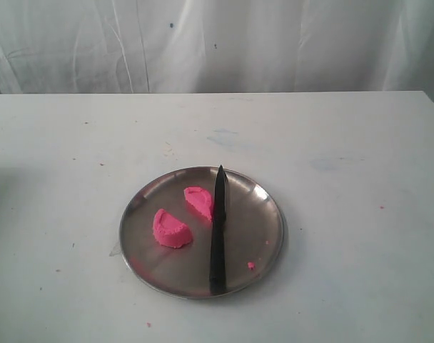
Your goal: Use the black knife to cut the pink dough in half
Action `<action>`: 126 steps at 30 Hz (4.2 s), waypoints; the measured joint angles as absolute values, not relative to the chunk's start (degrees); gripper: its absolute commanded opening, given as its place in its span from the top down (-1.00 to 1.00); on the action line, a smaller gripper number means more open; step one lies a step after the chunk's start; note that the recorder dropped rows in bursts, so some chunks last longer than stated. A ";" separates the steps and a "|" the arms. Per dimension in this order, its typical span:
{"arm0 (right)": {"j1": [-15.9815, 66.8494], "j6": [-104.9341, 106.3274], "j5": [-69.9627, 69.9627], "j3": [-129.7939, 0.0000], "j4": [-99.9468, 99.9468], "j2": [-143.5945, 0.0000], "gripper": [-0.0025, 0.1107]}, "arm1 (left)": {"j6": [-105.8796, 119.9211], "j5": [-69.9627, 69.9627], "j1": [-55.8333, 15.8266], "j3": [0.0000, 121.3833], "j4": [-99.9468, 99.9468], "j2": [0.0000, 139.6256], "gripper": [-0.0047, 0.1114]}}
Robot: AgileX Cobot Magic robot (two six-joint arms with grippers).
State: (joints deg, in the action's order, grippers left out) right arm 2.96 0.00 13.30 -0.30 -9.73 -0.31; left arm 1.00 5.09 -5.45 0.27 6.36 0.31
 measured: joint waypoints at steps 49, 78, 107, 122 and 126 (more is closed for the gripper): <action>2.96 0.00 13.30 -0.30 -9.84 -0.31 0.96 | 3.23 -7.72 -5.45 0.27 6.36 0.27 0.92; 2.96 0.00 13.30 -0.30 -9.84 -0.31 0.96 | 0.87 5.38 -5.45 0.15 5.29 0.27 0.92; 2.96 -0.90 13.30 -0.30 -9.95 -0.31 0.96 | 0.52 7.54 -5.45 0.15 4.95 0.27 0.92; 2.96 -0.90 13.30 -0.30 -9.95 -0.31 0.96 | 0.52 7.54 -5.45 0.15 4.95 0.27 0.92; 2.96 -0.90 13.30 -0.30 -9.95 -0.31 0.96 | 0.52 7.54 -5.45 0.15 4.95 0.27 0.92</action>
